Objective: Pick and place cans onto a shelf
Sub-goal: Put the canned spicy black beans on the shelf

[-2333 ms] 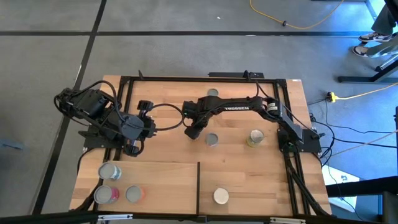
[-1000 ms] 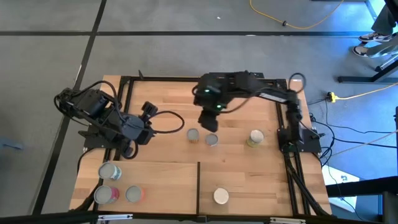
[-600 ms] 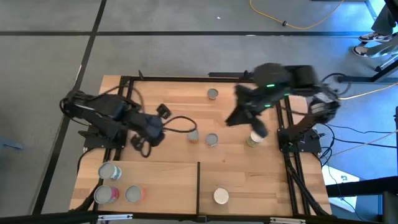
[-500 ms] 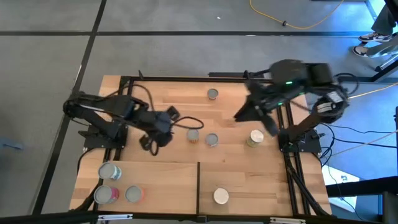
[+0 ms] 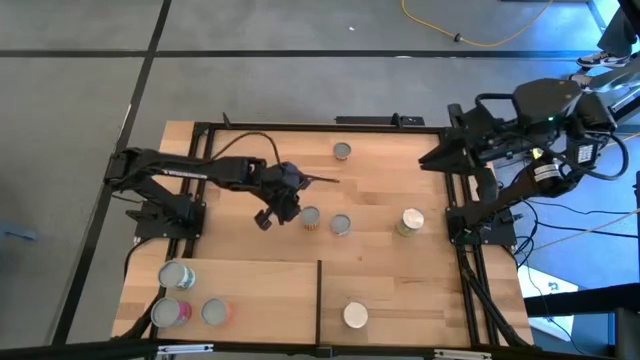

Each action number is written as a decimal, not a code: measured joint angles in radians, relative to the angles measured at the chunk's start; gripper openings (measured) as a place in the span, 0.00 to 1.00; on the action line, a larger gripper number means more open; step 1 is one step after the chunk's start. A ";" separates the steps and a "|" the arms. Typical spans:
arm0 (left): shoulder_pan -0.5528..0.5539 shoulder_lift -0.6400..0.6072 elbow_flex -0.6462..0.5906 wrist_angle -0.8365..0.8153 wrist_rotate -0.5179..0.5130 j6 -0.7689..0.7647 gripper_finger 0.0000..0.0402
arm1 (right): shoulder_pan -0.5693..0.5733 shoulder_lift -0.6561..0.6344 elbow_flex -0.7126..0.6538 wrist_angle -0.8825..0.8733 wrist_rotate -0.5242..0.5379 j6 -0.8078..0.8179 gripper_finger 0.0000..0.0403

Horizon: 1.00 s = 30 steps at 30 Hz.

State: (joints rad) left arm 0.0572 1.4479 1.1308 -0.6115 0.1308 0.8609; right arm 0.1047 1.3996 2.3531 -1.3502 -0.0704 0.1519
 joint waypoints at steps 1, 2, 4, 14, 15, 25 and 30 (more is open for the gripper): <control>0.000 0.000 -0.032 0.027 0.004 0.033 0.08 | 0.000 -0.003 0.000 -0.006 0.000 0.000 0.14; -0.001 0.000 -0.063 0.052 0.011 0.063 0.08 | -0.001 -0.003 0.000 -0.016 0.000 -0.002 0.14; -0.007 0.000 -0.120 0.099 0.015 0.101 0.08 | -0.001 -0.002 0.000 -0.031 0.001 -0.002 0.14; -0.021 0.024 -0.277 0.409 0.014 0.171 0.08 | -0.001 0.015 -0.002 -0.041 0.001 -0.008 0.14; -0.021 0.033 -0.280 0.404 0.012 0.171 0.08 | -0.001 0.016 -0.004 -0.041 0.001 -0.010 0.14; -0.026 0.113 -0.279 0.449 -0.082 0.208 0.08 | -0.001 0.020 -0.037 -0.045 0.001 -0.025 0.14; -0.026 0.113 -0.279 0.444 -0.089 0.206 0.08 | -0.001 0.019 -0.037 -0.051 0.001 -0.025 0.14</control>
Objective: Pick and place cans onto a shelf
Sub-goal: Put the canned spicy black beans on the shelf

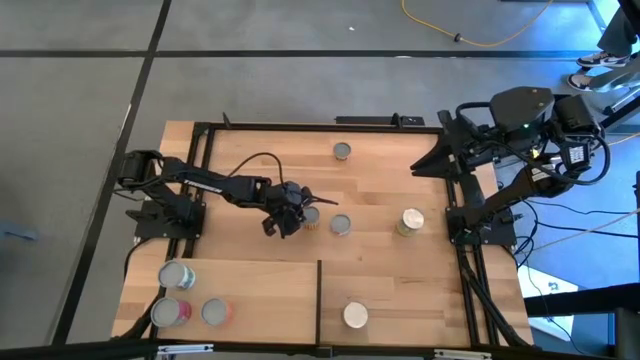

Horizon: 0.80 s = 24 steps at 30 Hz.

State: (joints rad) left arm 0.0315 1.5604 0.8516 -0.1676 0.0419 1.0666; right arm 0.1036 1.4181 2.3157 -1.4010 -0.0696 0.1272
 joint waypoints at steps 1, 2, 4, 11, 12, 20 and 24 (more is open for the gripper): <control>0.000 0.000 0.000 -0.004 0.001 -0.006 0.08 | 0.000 0.000 0.000 0.000 0.000 0.000 0.14; 0.000 0.000 0.000 -0.004 0.000 -0.007 0.08 | 0.000 0.000 0.000 -0.001 0.000 0.000 0.14; -0.002 0.000 0.000 -0.003 -0.001 -0.009 0.08 | 0.000 0.000 0.000 -0.005 0.000 -0.001 0.14; -0.002 0.000 0.033 -0.024 -0.007 -0.039 0.08 | 0.000 0.000 0.000 -0.011 0.000 -0.001 0.14; -0.002 0.000 0.038 -0.025 -0.007 -0.042 0.08 | 0.000 0.000 0.000 -0.011 0.000 -0.001 0.14; -0.002 -0.001 0.087 -0.201 0.030 -0.123 0.08 | 0.000 0.000 0.000 -0.026 0.000 -0.001 0.14; -0.006 -0.001 0.087 -0.218 0.050 -0.122 0.08 | 0.000 0.000 0.000 -0.034 0.000 -0.001 0.14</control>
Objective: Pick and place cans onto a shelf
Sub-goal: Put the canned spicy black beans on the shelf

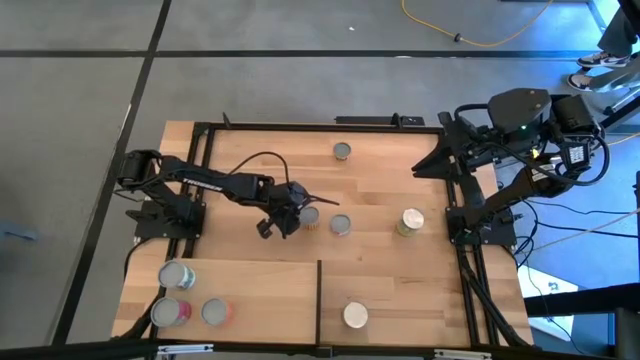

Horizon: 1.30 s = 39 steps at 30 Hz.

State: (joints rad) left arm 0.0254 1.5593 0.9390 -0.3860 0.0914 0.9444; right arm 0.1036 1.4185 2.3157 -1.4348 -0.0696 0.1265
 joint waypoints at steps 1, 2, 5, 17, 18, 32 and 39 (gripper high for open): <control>-0.002 0.000 0.000 0.002 -0.003 0.004 0.08 | 0.000 0.000 0.000 -0.002 0.000 0.000 0.14; -0.003 0.000 0.000 0.008 -0.004 0.005 0.08 | 0.000 0.000 0.000 -0.002 0.000 0.000 0.14; -0.003 0.000 0.000 0.039 -0.003 0.006 0.08 | 0.000 0.000 0.000 -0.002 0.000 0.000 0.14; -0.003 0.054 0.002 0.076 -0.026 0.008 0.08 | 0.000 0.000 0.000 -0.001 0.000 -0.003 0.14; -0.003 0.056 0.002 0.078 -0.035 0.009 0.08 | 0.000 0.000 0.000 -0.001 0.000 -0.002 0.14; -0.002 0.078 0.000 0.089 -0.047 0.004 0.08 | 0.000 0.000 0.000 -0.001 0.000 -0.004 0.14; -0.016 0.113 0.003 0.105 -0.110 0.001 0.04 | 0.000 0.000 0.000 0.001 0.000 -0.004 0.14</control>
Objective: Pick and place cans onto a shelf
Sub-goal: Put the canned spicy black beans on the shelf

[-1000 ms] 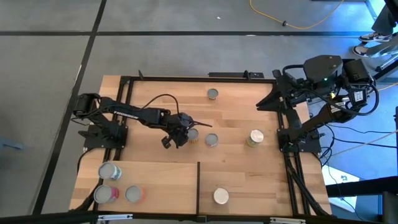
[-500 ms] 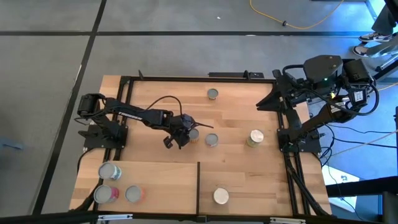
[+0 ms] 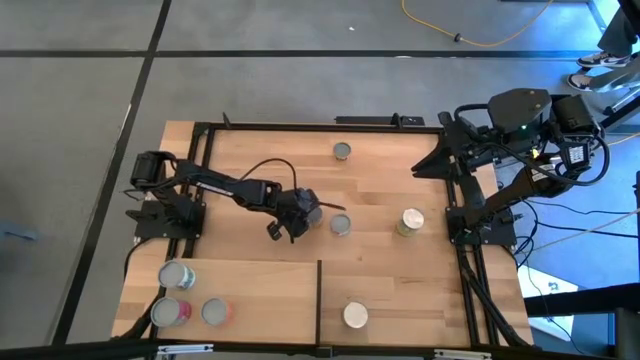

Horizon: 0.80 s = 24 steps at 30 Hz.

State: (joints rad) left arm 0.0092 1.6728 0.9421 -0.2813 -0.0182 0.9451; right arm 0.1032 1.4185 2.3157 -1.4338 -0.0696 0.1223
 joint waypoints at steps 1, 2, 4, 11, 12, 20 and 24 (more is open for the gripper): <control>-0.005 0.002 0.003 -0.006 -0.022 -0.001 0.02 | 0.000 0.000 0.000 0.000 0.000 0.000 0.14; -0.009 0.003 0.011 -0.018 -0.039 -0.010 0.02 | 0.000 0.000 0.000 0.000 0.000 0.000 0.14; -0.011 0.005 0.034 -0.051 -0.070 -0.053 0.01 | 0.000 0.000 0.000 0.000 0.000 0.000 0.14; -0.008 0.006 0.234 -0.334 -0.099 -0.228 0.01 | 0.000 0.000 0.000 0.000 0.000 0.003 0.14; -0.007 0.006 0.268 -0.394 -0.100 -0.251 0.01 | 0.000 0.000 0.000 0.000 0.000 0.004 0.14; -0.007 0.004 0.567 -0.788 -0.074 -0.508 0.00 | 0.000 0.000 0.000 0.000 -0.001 0.002 0.14; -0.022 -0.005 0.704 -0.934 -0.070 -0.605 0.00 | 0.000 0.000 0.000 0.000 -0.001 0.001 0.14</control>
State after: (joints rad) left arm -0.0132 1.6674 1.6463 -1.2157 -0.0878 0.3398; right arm 0.1033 1.4185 2.3157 -1.4334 -0.0704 0.1236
